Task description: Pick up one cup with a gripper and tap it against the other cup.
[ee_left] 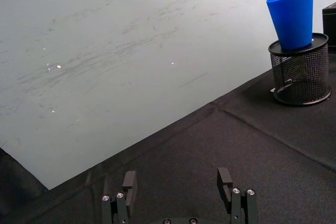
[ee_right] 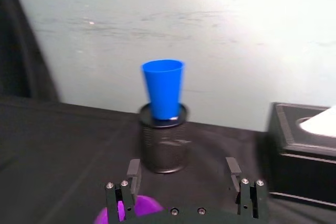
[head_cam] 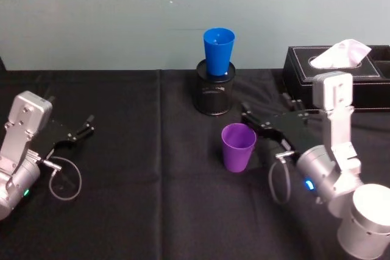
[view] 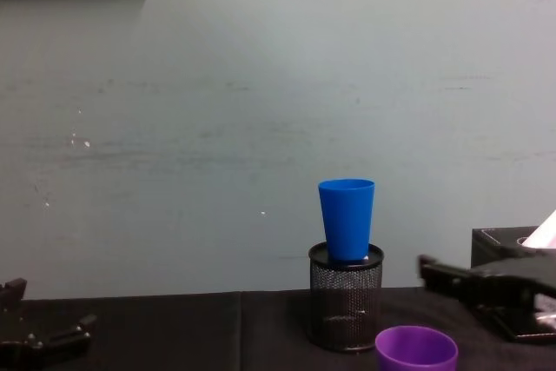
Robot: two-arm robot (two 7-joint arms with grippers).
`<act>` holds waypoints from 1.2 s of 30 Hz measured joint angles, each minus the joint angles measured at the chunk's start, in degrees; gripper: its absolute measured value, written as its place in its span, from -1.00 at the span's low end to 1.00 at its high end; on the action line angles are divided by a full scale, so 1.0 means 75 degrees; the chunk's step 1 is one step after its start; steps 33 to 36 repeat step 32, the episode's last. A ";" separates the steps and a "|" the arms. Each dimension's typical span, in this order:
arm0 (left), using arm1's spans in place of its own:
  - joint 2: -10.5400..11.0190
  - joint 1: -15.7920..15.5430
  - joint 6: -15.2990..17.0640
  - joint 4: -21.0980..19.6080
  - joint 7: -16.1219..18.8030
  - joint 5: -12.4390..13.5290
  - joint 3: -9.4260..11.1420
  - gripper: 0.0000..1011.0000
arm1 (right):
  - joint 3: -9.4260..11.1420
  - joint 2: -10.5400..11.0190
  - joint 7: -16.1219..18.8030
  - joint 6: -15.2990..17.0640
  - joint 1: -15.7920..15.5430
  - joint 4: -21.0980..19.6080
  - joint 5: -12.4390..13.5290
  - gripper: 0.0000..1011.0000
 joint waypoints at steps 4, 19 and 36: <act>0.0000 0.0000 0.0000 0.0000 0.0000 0.0000 0.0000 0.98 | 0.0227 0.0108 -0.0177 -0.0212 0.0027 0.0195 -0.0271 0.98; 0.0000 0.0000 0.0000 0.0000 0.0000 0.0001 0.0000 0.98 | 0.0320 0.0087 -0.0826 -0.1025 0.0103 0.0871 -0.1123 0.98; 0.0000 0.0000 0.0000 0.0000 0.0000 0.0000 0.0000 0.98 | 0.0327 0.0101 -0.0726 -0.0936 0.0100 0.0814 -0.1022 0.98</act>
